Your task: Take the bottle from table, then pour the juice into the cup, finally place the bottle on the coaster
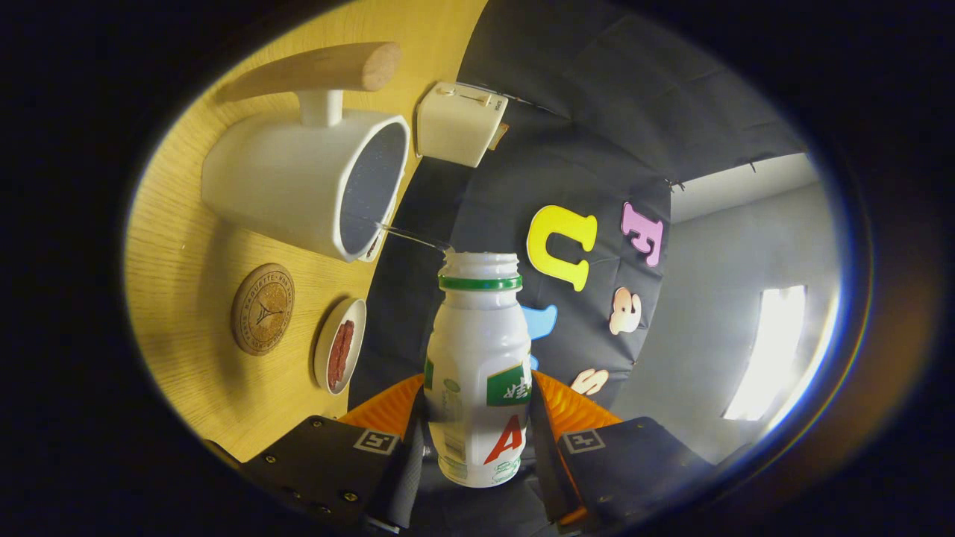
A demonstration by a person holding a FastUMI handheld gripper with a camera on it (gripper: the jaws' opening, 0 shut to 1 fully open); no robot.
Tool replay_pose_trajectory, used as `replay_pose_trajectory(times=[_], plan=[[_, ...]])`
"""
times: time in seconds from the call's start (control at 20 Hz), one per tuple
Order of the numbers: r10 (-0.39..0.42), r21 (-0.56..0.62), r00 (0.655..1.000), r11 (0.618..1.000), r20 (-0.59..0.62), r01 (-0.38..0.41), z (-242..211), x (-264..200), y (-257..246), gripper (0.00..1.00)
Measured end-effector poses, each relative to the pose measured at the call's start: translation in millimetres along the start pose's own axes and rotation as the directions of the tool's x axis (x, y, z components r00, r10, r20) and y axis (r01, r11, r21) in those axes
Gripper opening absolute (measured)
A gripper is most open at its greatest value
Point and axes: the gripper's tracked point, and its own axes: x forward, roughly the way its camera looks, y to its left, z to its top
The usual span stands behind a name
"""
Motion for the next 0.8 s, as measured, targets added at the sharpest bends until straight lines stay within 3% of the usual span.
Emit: replay_pose_trajectory(times=[0.8], plan=[[-0.036,-0.078,0.998,0.996,0.049,0.04,13.2,-0.4,-7.3,0.64]])
